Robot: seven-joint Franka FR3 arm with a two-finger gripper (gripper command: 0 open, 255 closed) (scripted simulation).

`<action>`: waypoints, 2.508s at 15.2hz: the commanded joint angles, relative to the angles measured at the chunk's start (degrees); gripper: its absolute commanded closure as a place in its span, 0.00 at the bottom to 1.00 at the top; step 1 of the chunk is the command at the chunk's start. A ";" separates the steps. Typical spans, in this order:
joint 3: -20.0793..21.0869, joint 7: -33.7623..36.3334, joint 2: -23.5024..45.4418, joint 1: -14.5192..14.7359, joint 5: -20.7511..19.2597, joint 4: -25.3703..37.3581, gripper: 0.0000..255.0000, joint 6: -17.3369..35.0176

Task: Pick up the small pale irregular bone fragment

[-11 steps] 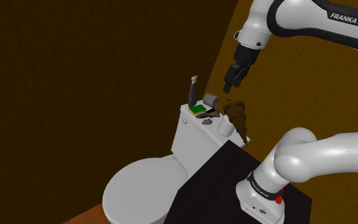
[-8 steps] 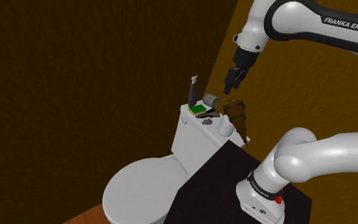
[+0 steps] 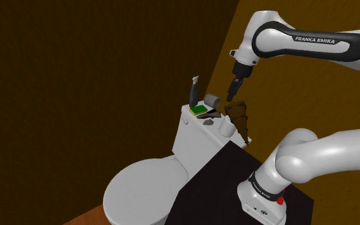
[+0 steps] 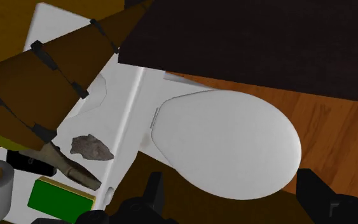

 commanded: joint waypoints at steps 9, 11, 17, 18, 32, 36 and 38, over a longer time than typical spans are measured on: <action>-12.30 -21.09 14.85 0.21 -5.74 -0.20 0.00 13.87; -14.60 -25.47 19.05 0.57 -5.82 0.90 0.00 16.73; -20.29 -39.73 33.52 1.75 -2.50 6.22 0.00 24.62; -20.91 -42.30 36.15 1.81 -1.39 7.39 0.00 25.75; -15.62 -72.14 71.90 -7.90 13.65 32.09 0.00 32.48; -14.37 -73.47 75.59 -9.18 14.60 34.21 0.00 33.96; -13.96 -73.62 76.79 -9.49 15.05 34.39 0.00 34.95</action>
